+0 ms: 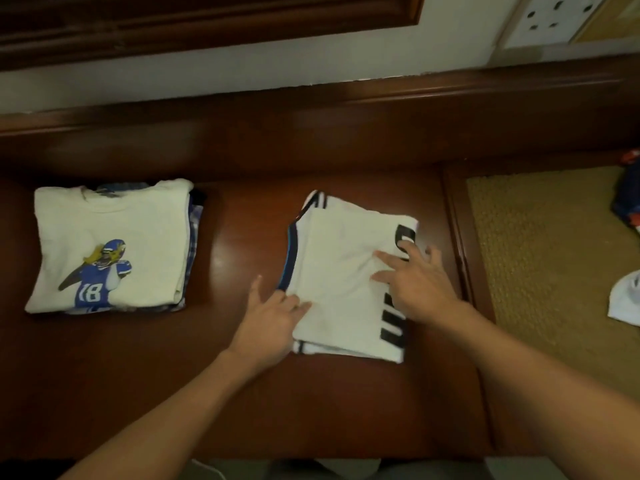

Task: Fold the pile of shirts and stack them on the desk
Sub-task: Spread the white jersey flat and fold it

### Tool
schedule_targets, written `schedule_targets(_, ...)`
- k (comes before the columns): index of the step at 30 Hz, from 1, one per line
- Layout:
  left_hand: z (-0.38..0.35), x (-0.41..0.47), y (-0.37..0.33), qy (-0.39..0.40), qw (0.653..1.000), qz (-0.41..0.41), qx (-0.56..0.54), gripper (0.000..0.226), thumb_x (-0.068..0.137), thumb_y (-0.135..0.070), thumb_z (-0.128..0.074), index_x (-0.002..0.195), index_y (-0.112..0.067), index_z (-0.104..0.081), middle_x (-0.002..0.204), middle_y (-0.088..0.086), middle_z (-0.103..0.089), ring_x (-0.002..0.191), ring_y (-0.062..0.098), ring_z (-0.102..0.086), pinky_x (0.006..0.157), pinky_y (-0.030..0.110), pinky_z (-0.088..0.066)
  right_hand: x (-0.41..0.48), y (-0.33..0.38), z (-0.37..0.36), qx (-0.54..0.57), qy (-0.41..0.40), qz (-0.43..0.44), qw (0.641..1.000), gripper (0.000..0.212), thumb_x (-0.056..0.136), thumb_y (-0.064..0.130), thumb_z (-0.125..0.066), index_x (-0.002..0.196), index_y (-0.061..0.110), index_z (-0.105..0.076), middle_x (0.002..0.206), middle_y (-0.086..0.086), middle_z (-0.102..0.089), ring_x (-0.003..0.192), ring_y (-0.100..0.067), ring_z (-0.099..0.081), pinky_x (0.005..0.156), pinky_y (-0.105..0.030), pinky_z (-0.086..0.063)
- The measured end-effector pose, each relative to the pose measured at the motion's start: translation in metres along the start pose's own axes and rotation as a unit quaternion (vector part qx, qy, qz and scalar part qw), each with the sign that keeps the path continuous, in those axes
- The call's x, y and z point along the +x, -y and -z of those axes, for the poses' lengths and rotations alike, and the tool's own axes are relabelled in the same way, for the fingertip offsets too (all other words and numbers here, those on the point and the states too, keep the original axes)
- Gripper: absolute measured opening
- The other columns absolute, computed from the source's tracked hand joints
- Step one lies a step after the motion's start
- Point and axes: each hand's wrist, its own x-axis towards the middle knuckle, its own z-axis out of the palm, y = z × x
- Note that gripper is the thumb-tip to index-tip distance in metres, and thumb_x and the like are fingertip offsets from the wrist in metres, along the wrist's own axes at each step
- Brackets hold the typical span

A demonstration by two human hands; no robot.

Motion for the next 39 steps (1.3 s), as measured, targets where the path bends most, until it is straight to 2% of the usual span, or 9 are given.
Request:
schedule_targets(3, 0.001, -0.020, -0.012, 0.000, 0.995, -0.086, -0.053, 0.051, 0.069, -0.015, -0.055, 0.113, -0.032, -0.073, 0.093, -0.014, -0.065, 0.095, 0.015, -0.056, 0.099, 0.053, -0.024, 0.005, 0.028, 0.007, -0.019, -0.029, -0.008, 0.999, 0.040, 0.091, 0.024, -0.051, 0.126, 0.037, -0.066, 0.156, 0.002, -0.041, 0.141, -0.030, -0.027, 0.105, -0.056, -0.021)
schedule_targets(5, 0.011, -0.014, -0.005, -0.005, 0.994, -0.067, -0.087, 0.057, 0.069, -0.007, -0.057, 0.117, -0.033, -0.070, 0.116, -0.014, -0.066, 0.114, 0.013, -0.053, 0.098, 0.050, -0.023, -0.004, 0.053, 0.000, -0.005, -0.078, -0.001, 0.997, 0.037, 0.088, 0.020, -0.059, 0.121, 0.030, -0.071, 0.136, -0.004, -0.058, 0.125, -0.030, -0.043, 0.098, -0.051, -0.033)
schedule_targets(8, 0.025, 0.013, 0.022, 0.030, 0.997, -0.006, -0.072, 0.079, 0.077, 0.001, -0.060, 0.147, -0.033, -0.047, 0.161, -0.008, -0.035, 0.151, 0.018, -0.024, 0.114, 0.065, -0.012, -0.034, 0.088, -0.025, 0.044, -0.120, 0.047, 0.991, 0.036, 0.082, 0.014, -0.065, 0.116, 0.025, -0.073, 0.108, -0.003, -0.066, 0.101, -0.025, -0.052, 0.083, -0.043, -0.043)
schedule_targets(11, 0.034, 0.040, 0.050, 0.079, 0.997, -0.012, -0.016, 0.086, 0.086, -0.002, -0.058, 0.157, -0.037, -0.025, 0.169, -0.010, -0.012, 0.157, 0.019, 0.001, 0.115, 0.073, 0.003, -0.068, 0.110, -0.050, 0.044, -0.074, 0.085, 0.993, 0.039, 0.083, 0.017, -0.064, 0.120, 0.026, -0.069, 0.108, 0.001, -0.062, 0.100, -0.022, -0.051, 0.083, -0.040, -0.044)
schedule_targets(17, 0.041, 0.023, 0.064, 0.080, 0.994, -0.056, 0.040, 0.063, 0.091, -0.015, -0.061, 0.147, -0.038, -0.043, 0.154, -0.010, -0.043, 0.153, 0.017, -0.022, 0.113, 0.073, 0.013, -0.090, 0.090, -0.044, 0.014, -0.042, -0.052, 0.998, 0.056, 0.079, 0.016, -0.059, 0.128, 0.042, -0.065, 0.149, 0.007, -0.053, 0.132, -0.025, -0.045, 0.091, -0.049, -0.030)
schedule_targets(22, 0.024, -0.039, 0.068, 0.082, 0.992, -0.091, -0.001, 0.058, 0.081, -0.014, -0.061, 0.133, -0.038, -0.057, 0.135, -0.013, -0.057, 0.134, 0.012, -0.042, 0.116, 0.065, -0.012, -0.103, 0.079, -0.037, 0.023, -0.040, -0.080, 0.996, 0.060, 0.082, 0.019, -0.060, 0.139, 0.035, -0.055, 0.162, 0.003, -0.034, 0.143, -0.027, -0.032, 0.101, -0.053, -0.027)
schedule_targets(27, 0.006, -0.070, 0.098, 0.015, 0.994, -0.112, 0.011, 0.060, 0.081, -0.037, -0.076, 0.138, -0.034, -0.057, 0.149, -0.008, -0.052, 0.141, 0.017, -0.041, 0.109, 0.065, -0.024, -0.127, 0.072, -0.057, 0.019, -0.047, -0.026, 0.998, 0.071, 0.081, 0.049, -0.071, 0.146, 0.034, -0.046, 0.157, 0.006, -0.039, 0.135, -0.023, -0.037, 0.103, -0.047, -0.034)
schedule_targets(32, -0.001, -0.063, 0.101, 0.003, 0.984, -0.169, 0.055, 0.068, 0.084, -0.038, -0.078, 0.145, -0.025, -0.053, 0.155, -0.001, -0.047, 0.145, 0.023, -0.040, 0.108, 0.064, -0.029, -0.126, 0.064, -0.077, -0.001, -0.090, -0.006, 0.996, 0.065, 0.083, 0.032, -0.079, 0.143, 0.025, -0.053, 0.148, 0.003, -0.050, 0.125, -0.023, -0.047, 0.093, -0.041, -0.042)
schedule_targets(39, -0.017, -0.054, 0.094, -0.026, 0.984, -0.176, 0.032, 0.038, 0.092, -0.030, -0.070, 0.129, -0.023, -0.066, 0.146, -0.001, -0.056, 0.138, 0.021, -0.049, 0.105, 0.061, -0.029, -0.116, 0.055, -0.091, 0.003, -0.198, 0.045, 0.979, 0.044, 0.086, 0.028, -0.076, 0.128, 0.017, -0.067, 0.133, -0.002, -0.063, 0.110, -0.024, -0.059, 0.084, -0.038, -0.043)
